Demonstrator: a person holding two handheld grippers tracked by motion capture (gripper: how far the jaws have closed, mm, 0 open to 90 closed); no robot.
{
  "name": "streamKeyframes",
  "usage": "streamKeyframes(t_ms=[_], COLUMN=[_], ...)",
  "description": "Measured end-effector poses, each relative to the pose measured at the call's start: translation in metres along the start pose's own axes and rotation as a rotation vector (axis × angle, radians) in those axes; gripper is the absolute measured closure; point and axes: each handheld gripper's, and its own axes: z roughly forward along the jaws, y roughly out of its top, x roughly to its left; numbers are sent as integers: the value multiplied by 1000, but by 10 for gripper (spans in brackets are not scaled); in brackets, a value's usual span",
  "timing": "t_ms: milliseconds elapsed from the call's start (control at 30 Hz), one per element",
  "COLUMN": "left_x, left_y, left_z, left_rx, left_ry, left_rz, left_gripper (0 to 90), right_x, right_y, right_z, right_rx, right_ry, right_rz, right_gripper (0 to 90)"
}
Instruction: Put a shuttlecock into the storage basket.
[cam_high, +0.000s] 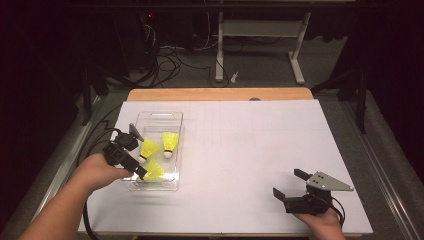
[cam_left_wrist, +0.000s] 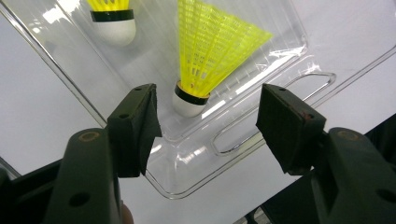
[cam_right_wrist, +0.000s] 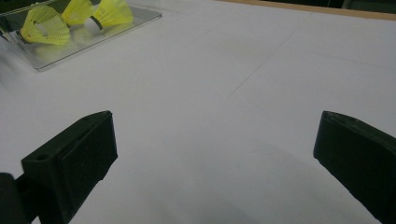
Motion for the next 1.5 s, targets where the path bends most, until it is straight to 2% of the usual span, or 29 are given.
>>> streamKeyframes(t_ms=[200,300,433,700,867,967,1000,1033,1067,1100,1233,1300,1400,1500], left_x=[-6,-8,-9,-13,-16,-20,-20,-18,-17,-16,-18,-20,-22,-22], left_y=[2,3,4,5,5,2,1,0,-2,-4,-14,-19,-27,-35], left_z=[-4,-3,-1,1,0,1,1,3,4,6,12,15,18,22], left_rx=[-24,-28,-17,-25,-62,-115,-131,-160,-175,-189,-248,-271,-346,-424], left_ry=[-1,27,44,39,38,63,61,60,54,48,38,20,2,13], left_rz=[5,3,-12,11,8,26,27,46,43,60,40,31,18,7], left_gripper=[272,156,10,5,5,5,5,6,5,6,6,6,6,6], right_x=[0,0,0,0,1,0,0,0,0,0,0,0,0,1], right_y=[0,1,0,0,1,1,1,1,1,1,0,0,1,0], right_z=[0,-1,-1,-1,-1,-1,-2,-2,-2,-2,-3,-2,-2,-1], right_rx=[-3,-5,-4,-5,-5,-8,-9,-10,-11,-11,-12,-11,-11,-7], right_ry=[2,1,0,0,1,1,1,1,1,1,0,0,0,0], right_rz=[-1,-1,0,-1,1,0,0,1,0,0,1,1,3,1], right_gripper=[2,2,2,2,2,2,2,2,2,2,2,2,2,2])
